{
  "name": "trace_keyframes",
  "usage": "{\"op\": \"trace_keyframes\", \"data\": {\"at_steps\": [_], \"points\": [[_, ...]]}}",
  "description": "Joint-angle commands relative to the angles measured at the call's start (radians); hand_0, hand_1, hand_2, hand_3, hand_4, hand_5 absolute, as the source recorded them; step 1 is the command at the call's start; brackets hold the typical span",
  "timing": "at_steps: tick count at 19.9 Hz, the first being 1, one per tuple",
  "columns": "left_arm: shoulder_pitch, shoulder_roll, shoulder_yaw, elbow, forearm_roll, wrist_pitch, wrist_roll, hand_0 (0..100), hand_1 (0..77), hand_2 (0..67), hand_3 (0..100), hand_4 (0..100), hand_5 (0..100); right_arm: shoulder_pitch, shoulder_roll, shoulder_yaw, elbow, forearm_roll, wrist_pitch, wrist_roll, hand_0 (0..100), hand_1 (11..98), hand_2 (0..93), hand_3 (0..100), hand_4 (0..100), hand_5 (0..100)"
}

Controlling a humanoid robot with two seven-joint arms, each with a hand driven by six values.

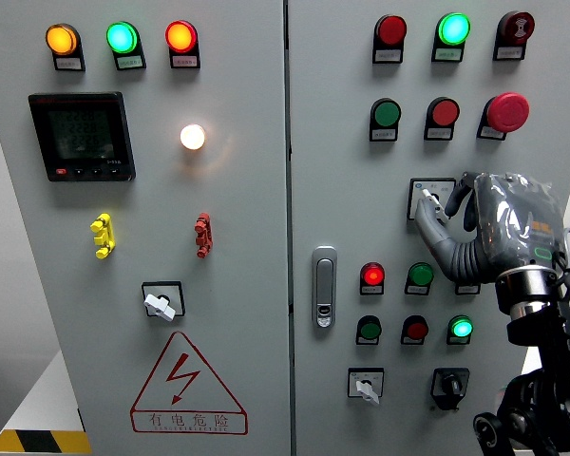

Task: Rotate and turn off gray switch
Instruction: 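Twist the white knob with the right hand to the off position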

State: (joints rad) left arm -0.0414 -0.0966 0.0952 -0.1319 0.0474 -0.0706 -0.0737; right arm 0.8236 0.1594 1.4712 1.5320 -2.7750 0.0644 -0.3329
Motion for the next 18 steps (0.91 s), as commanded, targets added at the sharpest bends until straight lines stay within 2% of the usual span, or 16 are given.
{"op": "trace_keyframes", "data": {"at_steps": [1,18], "points": [[0.0,0.0,0.0,0.0,-0.001,0.0,0.0,84,0.0,13.4,19,8,11,0.002,0.0002,-0.003,0.0,0.0,0.0,0.0,57,33.7,72.9,90,100,100],[0.0,0.0,0.0,0.0,0.0,0.0,0.0,85,0.0,13.3,19,8,11,0.005,0.0002,-0.002,-0.001,-0.001,-0.002,-0.002,63,33.6,74.2,91,100,100]]}}
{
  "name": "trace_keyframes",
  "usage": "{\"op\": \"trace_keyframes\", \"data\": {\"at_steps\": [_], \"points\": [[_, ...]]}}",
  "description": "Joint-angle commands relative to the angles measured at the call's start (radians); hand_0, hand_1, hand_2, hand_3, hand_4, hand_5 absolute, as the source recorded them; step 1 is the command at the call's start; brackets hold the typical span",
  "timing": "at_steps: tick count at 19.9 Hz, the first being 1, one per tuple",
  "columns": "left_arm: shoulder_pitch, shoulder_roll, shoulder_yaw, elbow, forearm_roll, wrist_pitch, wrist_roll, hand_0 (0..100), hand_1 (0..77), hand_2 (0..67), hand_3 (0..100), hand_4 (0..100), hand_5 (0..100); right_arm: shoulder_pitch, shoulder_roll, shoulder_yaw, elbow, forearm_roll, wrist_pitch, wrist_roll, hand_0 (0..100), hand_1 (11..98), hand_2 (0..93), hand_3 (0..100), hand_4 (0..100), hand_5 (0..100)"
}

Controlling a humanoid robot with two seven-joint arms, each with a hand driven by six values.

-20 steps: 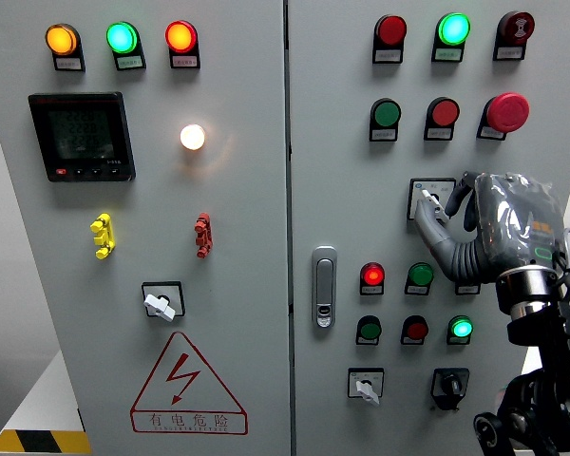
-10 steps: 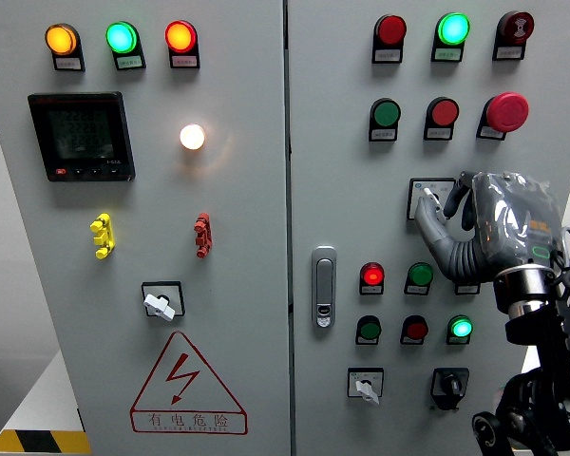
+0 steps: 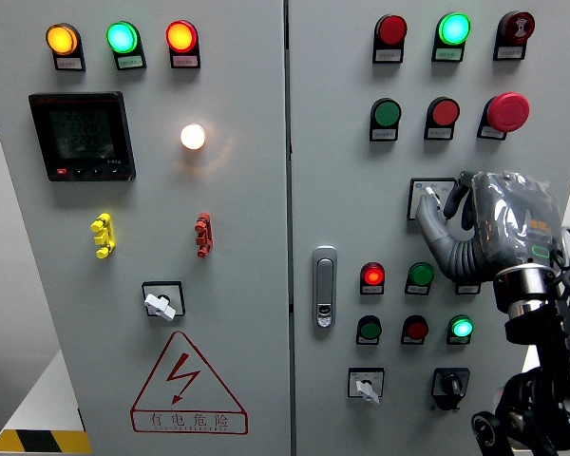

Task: Rotate and turn off gray switch
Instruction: 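Twist the white knob with the right hand to the off position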

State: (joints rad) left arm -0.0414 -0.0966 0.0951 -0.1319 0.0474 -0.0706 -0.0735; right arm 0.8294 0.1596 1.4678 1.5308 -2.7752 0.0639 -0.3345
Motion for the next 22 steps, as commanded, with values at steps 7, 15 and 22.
{"op": "trace_keyframes", "data": {"at_steps": [7,15,22], "points": [[0.0,0.0,0.0,0.0,0.0,0.0,0.0,85,0.0,13.3,19,8,11,-0.001,-0.0001,0.0,0.0,0.0,-0.001,0.0,65,32.9,73.2,91,100,100],[0.0,0.0,0.0,0.0,0.0,0.0,0.0,84,0.0,13.3,19,8,11,-0.004,0.003,0.003,0.009,0.002,-0.003,0.002,69,31.0,71.3,91,100,100],[0.0,0.0,0.0,0.0,0.0,0.0,0.0,84,0.0,13.4,19,8,11,-0.01,0.003,0.008,0.026,0.013,-0.003,0.005,72,28.6,65.4,91,100,100]]}}
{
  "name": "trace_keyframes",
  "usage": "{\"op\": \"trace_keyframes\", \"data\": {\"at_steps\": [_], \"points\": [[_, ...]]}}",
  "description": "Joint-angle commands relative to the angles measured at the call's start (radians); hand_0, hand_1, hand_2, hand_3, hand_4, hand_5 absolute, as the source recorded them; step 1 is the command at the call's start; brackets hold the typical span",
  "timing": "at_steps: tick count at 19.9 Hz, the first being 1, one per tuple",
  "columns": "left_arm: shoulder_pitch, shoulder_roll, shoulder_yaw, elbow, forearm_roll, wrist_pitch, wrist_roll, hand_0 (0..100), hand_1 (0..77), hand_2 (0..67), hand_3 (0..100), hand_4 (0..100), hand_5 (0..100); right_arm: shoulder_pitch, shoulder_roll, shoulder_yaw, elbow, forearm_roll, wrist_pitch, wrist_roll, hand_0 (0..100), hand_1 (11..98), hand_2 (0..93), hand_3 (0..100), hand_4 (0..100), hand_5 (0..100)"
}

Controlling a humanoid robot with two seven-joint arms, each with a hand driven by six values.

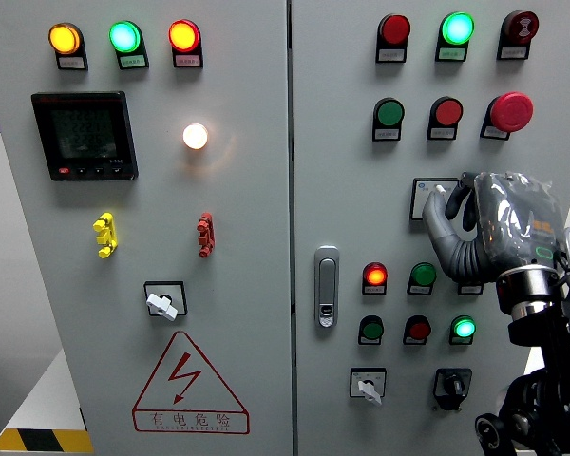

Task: Rotate and turn off gray switch
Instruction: 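Twist the white knob with the right hand to the off position, then open the right hand and release the white knob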

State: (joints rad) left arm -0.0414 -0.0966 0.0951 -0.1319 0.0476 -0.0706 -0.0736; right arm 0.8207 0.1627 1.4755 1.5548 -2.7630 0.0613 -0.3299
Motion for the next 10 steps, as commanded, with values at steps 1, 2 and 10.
{"op": "trace_keyframes", "data": {"at_steps": [1,2,10], "points": [[0.0,0.0,0.0,0.0,0.0,0.0,0.0,84,0.0,13.4,19,8,11,-0.003,-0.0001,0.0,0.007,0.0,0.0,0.0,73,27.7,63.6,91,100,100],[0.0,0.0,0.0,0.0,-0.002,0.0,0.0,84,0.0,13.4,19,8,11,-0.005,-0.0001,0.0,0.01,0.0,0.0,0.0,73,27.0,61.6,92,99,100],[0.0,0.0,0.0,0.0,0.0,0.0,0.0,85,0.0,13.4,19,8,11,-0.041,-0.0016,0.014,0.08,-0.001,0.002,0.011,60,24.5,45.2,77,70,100]]}}
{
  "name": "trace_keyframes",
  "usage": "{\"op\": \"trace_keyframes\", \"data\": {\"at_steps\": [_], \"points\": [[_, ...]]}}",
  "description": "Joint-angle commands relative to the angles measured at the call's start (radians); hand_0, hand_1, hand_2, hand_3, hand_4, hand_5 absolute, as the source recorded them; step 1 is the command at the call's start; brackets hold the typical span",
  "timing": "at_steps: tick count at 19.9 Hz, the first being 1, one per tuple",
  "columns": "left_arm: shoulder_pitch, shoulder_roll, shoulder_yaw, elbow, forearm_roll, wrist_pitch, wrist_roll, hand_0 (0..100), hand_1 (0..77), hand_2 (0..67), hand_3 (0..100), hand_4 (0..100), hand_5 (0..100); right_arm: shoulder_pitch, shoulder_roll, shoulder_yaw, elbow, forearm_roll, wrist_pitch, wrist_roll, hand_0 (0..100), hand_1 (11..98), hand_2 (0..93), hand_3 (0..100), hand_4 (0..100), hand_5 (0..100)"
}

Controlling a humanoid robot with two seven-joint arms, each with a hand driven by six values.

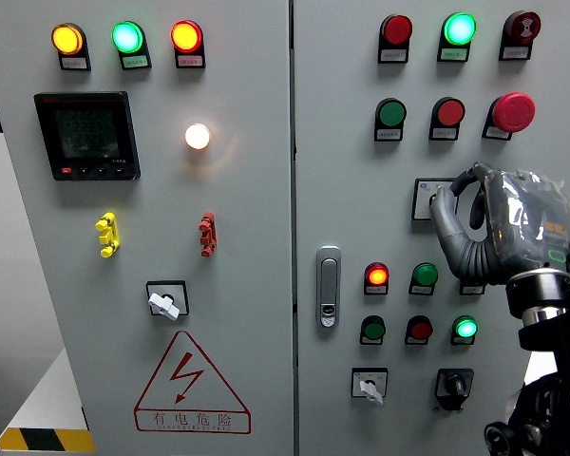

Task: Rotate and turn off gray switch
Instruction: 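Open the right hand and release the white knob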

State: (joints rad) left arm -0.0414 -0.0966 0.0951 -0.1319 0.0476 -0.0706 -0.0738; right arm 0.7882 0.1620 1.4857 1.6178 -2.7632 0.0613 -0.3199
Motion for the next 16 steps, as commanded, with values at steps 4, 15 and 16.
{"op": "trace_keyframes", "data": {"at_steps": [4,15,16], "points": [[0.0,0.0,0.0,0.0,0.0,0.0,0.0,85,0.0,13.4,19,8,11,-0.03,-0.004,0.011,0.048,-0.001,0.008,0.002,46,23.3,37.2,66,61,93],[0.0,0.0,0.0,0.0,0.0,0.0,0.0,85,0.0,13.4,19,8,11,-0.148,-0.004,0.08,0.188,-0.015,0.017,0.166,0,32.0,23.6,35,26,51],[0.0,0.002,0.0,0.0,0.0,0.0,0.0,85,0.0,13.4,19,8,11,-0.158,-0.004,0.09,0.198,-0.016,0.02,0.186,0,32.3,22.9,33,24,49]]}}
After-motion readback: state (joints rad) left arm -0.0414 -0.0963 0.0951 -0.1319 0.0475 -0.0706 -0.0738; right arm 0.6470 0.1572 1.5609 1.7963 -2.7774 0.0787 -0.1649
